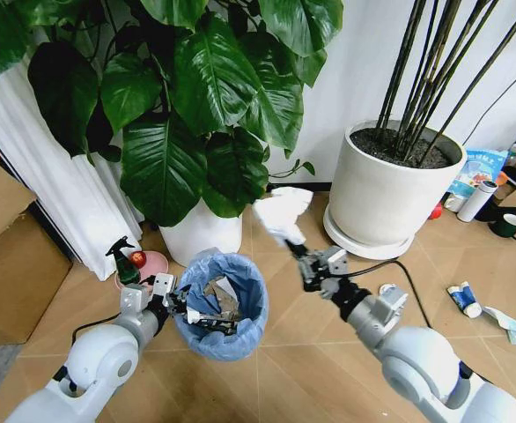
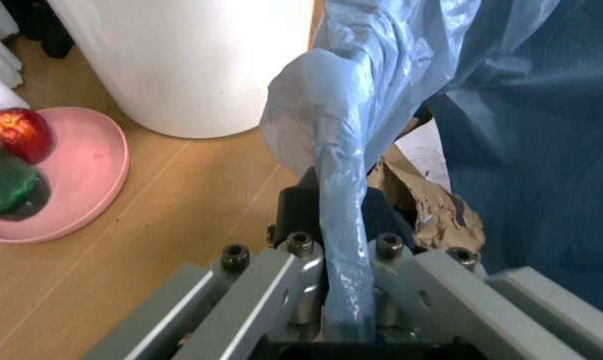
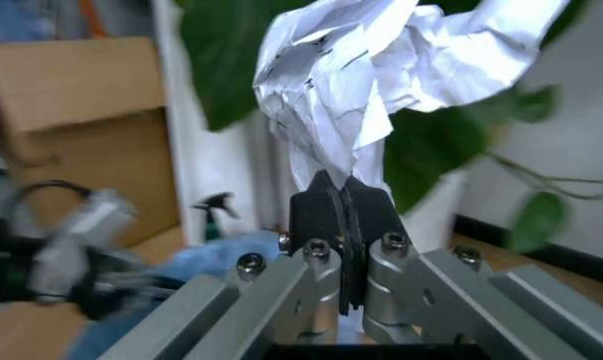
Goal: Pick up the trash bin and place the garbage on the floor into it.
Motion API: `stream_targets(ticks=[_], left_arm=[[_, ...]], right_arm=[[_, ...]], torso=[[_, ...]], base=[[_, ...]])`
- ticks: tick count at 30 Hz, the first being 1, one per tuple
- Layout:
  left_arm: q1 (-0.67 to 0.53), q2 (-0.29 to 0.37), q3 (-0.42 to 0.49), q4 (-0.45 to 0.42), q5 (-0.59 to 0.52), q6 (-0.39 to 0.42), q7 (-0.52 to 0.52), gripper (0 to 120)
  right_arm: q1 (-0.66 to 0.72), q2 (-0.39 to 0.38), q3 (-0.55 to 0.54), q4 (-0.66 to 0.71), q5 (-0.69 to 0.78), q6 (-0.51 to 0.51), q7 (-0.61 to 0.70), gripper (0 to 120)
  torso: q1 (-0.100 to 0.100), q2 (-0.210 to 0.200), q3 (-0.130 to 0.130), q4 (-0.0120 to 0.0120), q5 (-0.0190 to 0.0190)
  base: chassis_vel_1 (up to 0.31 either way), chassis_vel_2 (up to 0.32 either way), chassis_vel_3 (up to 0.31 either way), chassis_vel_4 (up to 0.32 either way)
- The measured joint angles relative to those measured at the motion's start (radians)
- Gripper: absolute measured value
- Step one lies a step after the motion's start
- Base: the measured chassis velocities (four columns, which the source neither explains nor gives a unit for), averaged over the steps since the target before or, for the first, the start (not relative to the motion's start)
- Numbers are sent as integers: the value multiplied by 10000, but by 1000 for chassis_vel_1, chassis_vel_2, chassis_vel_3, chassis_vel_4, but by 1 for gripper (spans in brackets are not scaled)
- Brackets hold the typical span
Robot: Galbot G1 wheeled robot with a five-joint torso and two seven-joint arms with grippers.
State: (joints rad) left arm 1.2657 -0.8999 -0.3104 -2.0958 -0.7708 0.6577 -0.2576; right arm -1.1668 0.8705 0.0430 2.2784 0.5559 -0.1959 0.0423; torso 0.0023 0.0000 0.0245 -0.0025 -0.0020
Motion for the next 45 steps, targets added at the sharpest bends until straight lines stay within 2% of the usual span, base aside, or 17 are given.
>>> stream_targets(ticks=[3, 9, 16, 18, 19, 23, 24, 26, 28, 29, 31, 34, 35, 42, 45], left_arm=[[-18, 5, 9, 6, -13, 4, -2, 0], [-173, 58, 22, 78, -87, 27, -12, 0], [-234, 49, 16, 127, -109, 32, -14, 0], [-233, 50, -27, 132, -118, 35, -14, 0], [-233, 50, -27, 132, -118, 35, -14, 0], [-225, 90, -104, 141, -141, 38, -7, 0], [-225, 90, -104, 141, -141, 38, -7, 0], [-212, 81, -105, 146, -140, 38, -2, 0], [-197, 66, -106, 145, -133, 39, -1, 0], [-197, 66, -106, 145, -133, 39, -1, 0], [-175, 54, -143, 146, -113, 39, 0, 0], [-129, 68, -206, 145, -67, 30, 1, 0], [-129, 68, -206, 145, -67, 30, 1, 0], [-73, 127, -294, 74, -58, -40, 3, 0], [-17, 100, -329, 66, 35, -67, 7, 0]], right_arm=[[110, 8, -171, -20, 24, -18, 2, 0], [910, -34, -1690, -318, 233, -99, 78, 0], [1444, -81, -2739, -660, 307, -184, 110, 1], [1566, -26, -2891, -816, 275, -296, 197, 13], [1566, -26, -2891, -816, 275, -296, 197, 13], [1573, 46, -2912, -914, 257, -296, 284, 30], [1573, 46, -2912, -914, 257, -296, 284, 30], [1545, 60, -2884, -914, 246, -286, 300, 40], [1466, 73, -2749, -917, 199, -240, 331, 50], [1466, 73, -2749, -917, 199, -240, 331, 50], [1359, 122, -2523, -919, 151, -192, 436, 58], [976, 329, -1694, -1052, -41, -182, 804, 72], [976, 329, -1694, -1052, -41, -182, 804, 72], [-194, 531, 851, -1701, -562, 87, 969, 97], [-574, 648, 1644, -2063, -788, 276, 887, 100]], torso=[[0, 0, 0, 1, 0], [0, 0, 0, 0, 0], [0, 0, 0, -1, 0], [0, 0, 0, -1, 0], [0, 0, 0, -1, 0], [0, 0, 0, -1, 1], [0, 0, 0, -1, 1], [0, 0, 0, -1, 1], [0, 0, 0, -1, 0], [0, 0, 0, -1, 0], [0, 0, 0, -1, 1], [0, 0, 0, 0, 1], [0, 0, 0, 0, 1], [0, 0, -1, -4, 0], [0, 0, 0, -3, 3]], base=[[0, 0, 0, 0], [0, 0, 0, 0], [0, 0, 0, 0], [0, 0, 0, 0], [0, 0, 0, 0], [0, 0, 0, 0], [0, 0, 0, 0], [0, 0, 0, 0], [0, 0, 0, 0], [0, 0, 0, 0], [0, 0, 0, 0], [0, 0, 0, 0], [0, 0, 0, 0], [0, 0, 0, 0], [0, 0, 0, 0]])
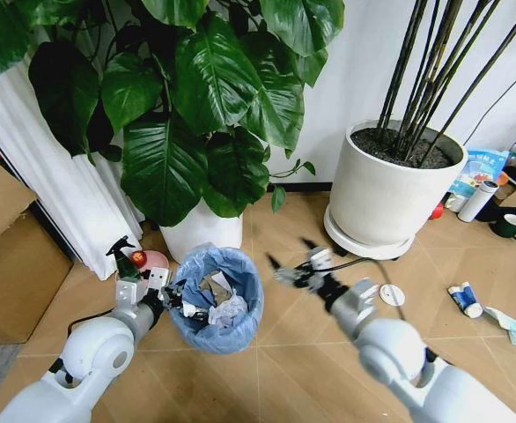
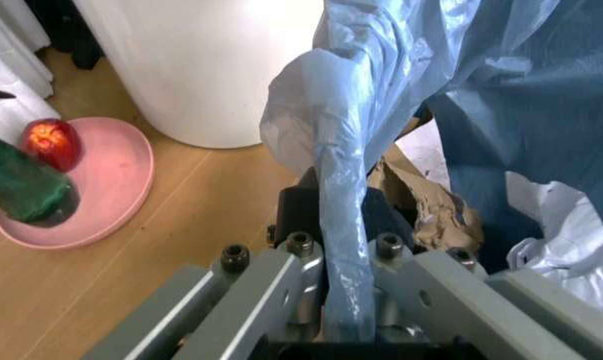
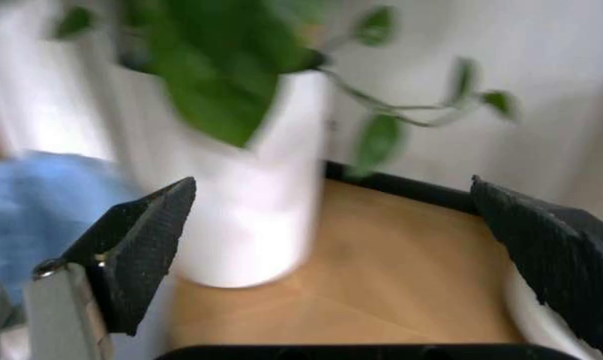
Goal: Pick up the trash bin and place the garbage on the floor into it.
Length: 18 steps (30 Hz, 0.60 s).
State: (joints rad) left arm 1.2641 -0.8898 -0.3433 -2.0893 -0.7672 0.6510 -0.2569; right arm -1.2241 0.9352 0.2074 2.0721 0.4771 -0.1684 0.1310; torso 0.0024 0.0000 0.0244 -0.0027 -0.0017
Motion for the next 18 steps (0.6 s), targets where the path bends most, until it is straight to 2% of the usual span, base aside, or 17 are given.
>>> stream_targets(ticks=[7, 18], left_arm=[[162, -165, -37, -112, 98, -4, 8, 0], [276, -108, -116, -251, 84, -4, 21, 0]], right_arm=[[-450, 328, 1052, -612, -341, 43, -128, 100], [-308, 581, 1382, -1145, -422, 64, -213, 100]], torso=[[0, 0, 0, 1, -3], [0, 0, 0, 4, -3]], base=[[0, 0, 0, 0], [-27, -28, 29, 28]])
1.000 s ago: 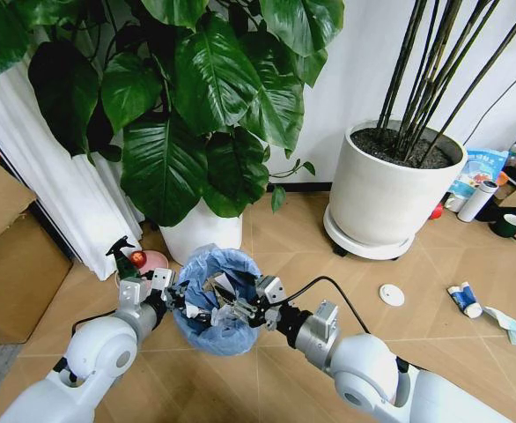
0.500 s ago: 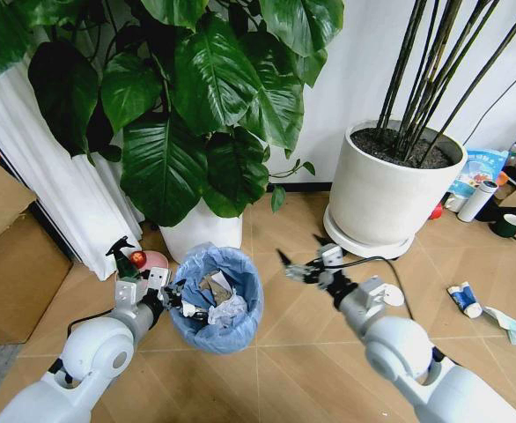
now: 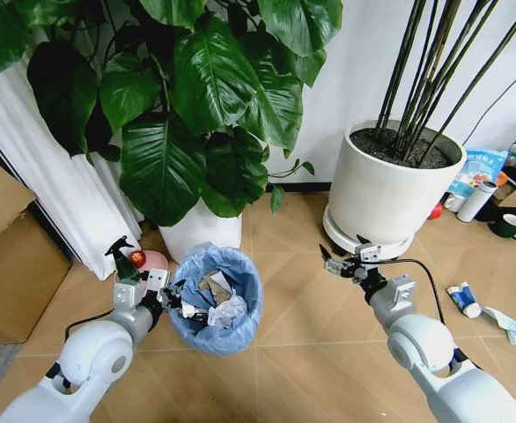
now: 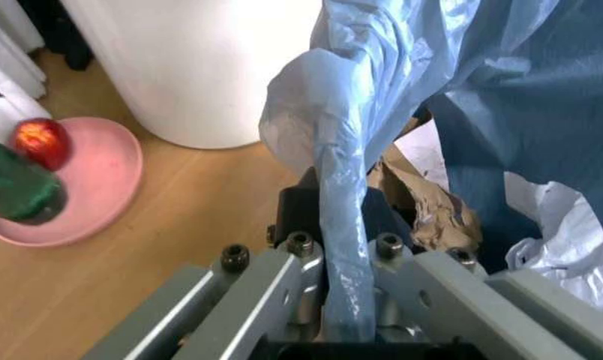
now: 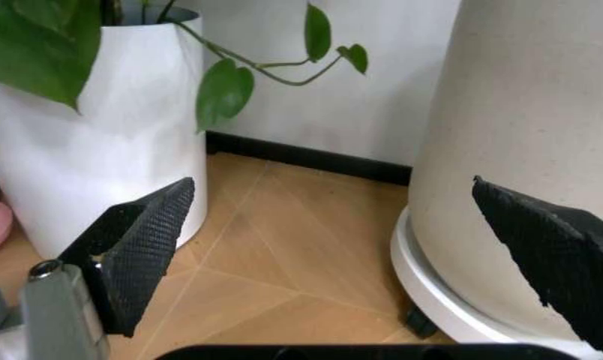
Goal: Pick up the trash bin and place the garbage on the floor into it.
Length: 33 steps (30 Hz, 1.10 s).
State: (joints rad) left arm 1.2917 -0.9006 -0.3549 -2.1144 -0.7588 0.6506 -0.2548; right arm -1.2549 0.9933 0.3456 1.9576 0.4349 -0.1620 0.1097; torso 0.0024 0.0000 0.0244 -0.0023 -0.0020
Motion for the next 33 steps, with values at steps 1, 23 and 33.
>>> stream_targets(ticks=[1, 23, 33], left_arm=[[0, 0, 0, 0, 0, 0, 0, 0], [129, -101, 36, -69, 133, -11, 155, 0], [173, -109, 40, -106, 147, -16, 165, 0]], right_arm=[[0, 0, 0, 0, 0, 0, 0, 100], [-27, 184, -32, -228, 0, 47, -7, 100], [-88, 256, -75, -260, -71, 61, -7, 100]], torso=[[0, 0, 0, 0, 0], [-1, 0, -1, 0, -1], [-1, 0, 0, -2, 2]], base=[[-88, -116, 117, 120], [-246, -241, 235, 238], [-265, -265, 271, 267]])
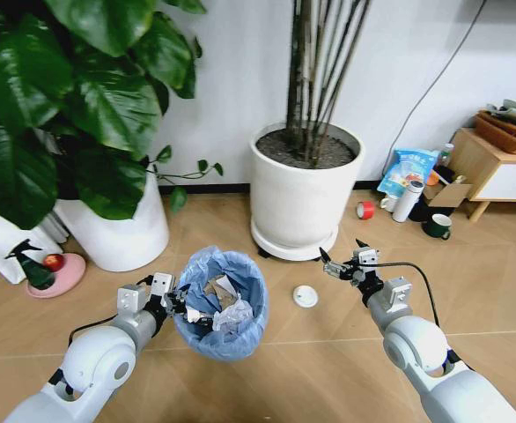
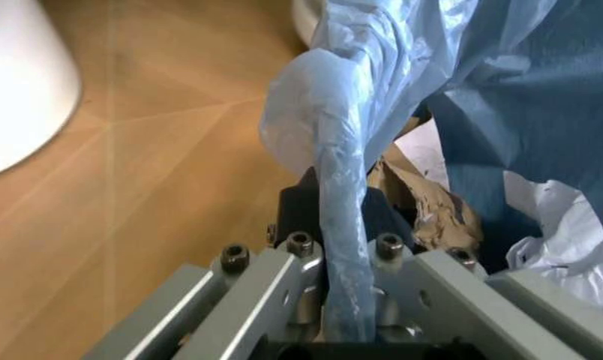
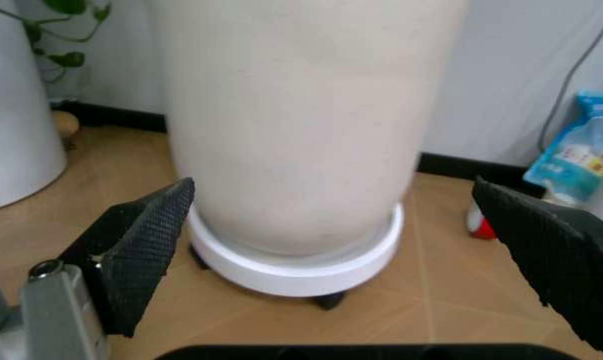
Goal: Pick up the trash bin and place the garbage on the floor into it.
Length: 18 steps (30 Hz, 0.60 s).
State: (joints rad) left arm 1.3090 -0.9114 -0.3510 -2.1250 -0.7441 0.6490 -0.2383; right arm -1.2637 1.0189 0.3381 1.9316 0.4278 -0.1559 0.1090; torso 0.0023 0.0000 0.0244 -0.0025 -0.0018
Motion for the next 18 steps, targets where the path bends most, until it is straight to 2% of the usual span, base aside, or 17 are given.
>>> stream_targets(ticks=[3, 8, 11, 18], left_arm=[[18, -2, 0, -4, 10, 0, 7, 0], [58, -28, 2, -40, 29, -6, 25, 0], [109, -51, 4, -63, 46, -9, 30, 0], [218, -81, -2, -123, 128, -14, 12, 0]], right_arm=[[1, 29, -15, -31, -33, 39, 0, 100], [-8, 78, -42, -143, -189, 182, 7, 100], [-47, 92, -43, -164, -238, 212, 8, 100], [-174, 210, -64, -240, -397, 330, -31, 100]], torso=[[0, 0, 0, -2, -2], [1, 0, 0, -4, 4], [0, 0, -1, -5, -2], [1, 0, -1, 2, -3]], base=[[-221, -234, 219, 249], [-117, -130, 135, 94], [-37, 17, 47, 16], [-84, 141, 72, -127]])
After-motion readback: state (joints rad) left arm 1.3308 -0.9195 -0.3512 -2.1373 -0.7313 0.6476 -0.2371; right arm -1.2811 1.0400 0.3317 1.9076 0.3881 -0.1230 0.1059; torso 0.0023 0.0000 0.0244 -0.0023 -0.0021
